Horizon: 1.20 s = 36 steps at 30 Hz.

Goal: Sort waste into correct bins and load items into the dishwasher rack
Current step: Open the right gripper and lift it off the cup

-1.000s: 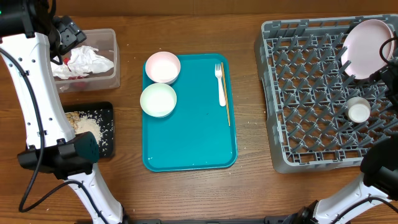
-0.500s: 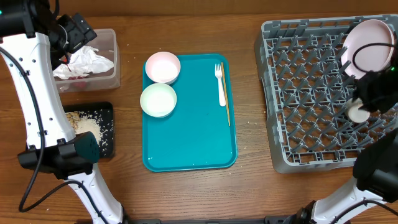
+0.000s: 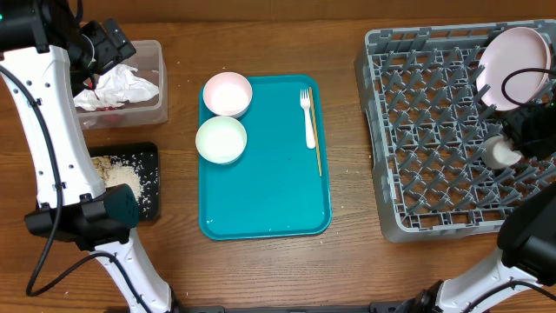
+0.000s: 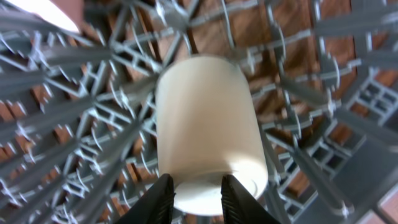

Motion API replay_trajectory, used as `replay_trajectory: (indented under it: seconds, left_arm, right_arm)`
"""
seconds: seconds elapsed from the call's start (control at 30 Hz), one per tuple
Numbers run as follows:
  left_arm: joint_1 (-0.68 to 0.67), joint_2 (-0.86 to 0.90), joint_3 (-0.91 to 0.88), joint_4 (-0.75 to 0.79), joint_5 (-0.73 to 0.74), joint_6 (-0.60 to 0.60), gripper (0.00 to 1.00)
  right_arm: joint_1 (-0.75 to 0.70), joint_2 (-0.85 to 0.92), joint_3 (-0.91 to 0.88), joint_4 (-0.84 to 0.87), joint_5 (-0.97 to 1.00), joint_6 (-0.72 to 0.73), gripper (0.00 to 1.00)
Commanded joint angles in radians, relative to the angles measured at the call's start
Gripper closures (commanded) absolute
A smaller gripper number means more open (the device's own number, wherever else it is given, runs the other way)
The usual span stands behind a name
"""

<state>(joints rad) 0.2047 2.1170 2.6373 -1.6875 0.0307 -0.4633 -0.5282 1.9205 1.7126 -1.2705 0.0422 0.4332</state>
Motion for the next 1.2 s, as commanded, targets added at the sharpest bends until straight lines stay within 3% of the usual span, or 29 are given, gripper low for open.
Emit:
replay_trajectory:
  seconds: [0.0,0.13,0.33,0.47,0.53,0.7,0.9,1.17]
  left_arm:
    - [-0.002,0.005,-0.005,-0.002,0.011,0.023,0.0]
    - [-0.002,0.005,-0.005,-0.002,0.011,0.023,0.0]
    - [-0.002,0.005,-0.005,-0.002,0.011,0.023,0.0]
    - [-0.002,0.005,-0.005,-0.002,0.011,0.023,0.0]
    - [-0.002,0.005,-0.005,-0.002,0.011,0.023,0.0]
    - [-0.002,0.005,-0.005,-0.002,0.011,0.023,0.0]
    - [-0.002,0.005,-0.005,-0.002,0.011,0.023,0.0]
    - [-0.002,0.005,-0.005,-0.002,0.011,0.023,0.0]
  right_arm:
    - [-0.012,-0.011,-0.003,0.033,0.035,0.007,0.72]
    - [-0.012,-0.011,0.003,0.075,0.062,0.011,0.71]
    - [-0.012,-0.044,0.113,0.02,0.084,0.009,0.59]
    - [-0.01,-0.045,0.112,-0.138,0.035,-0.014,0.6]
    - [-0.01,-0.045,0.045,-0.111,0.034,-0.016,0.65]
    - [-0.01,-0.045,-0.076,0.037,0.016,-0.01,0.66]
    - [-0.011,-0.045,-0.096,0.13,0.024,-0.01,0.66]
    - [-0.012,-0.046,0.02,0.006,0.034,-0.014,0.64]
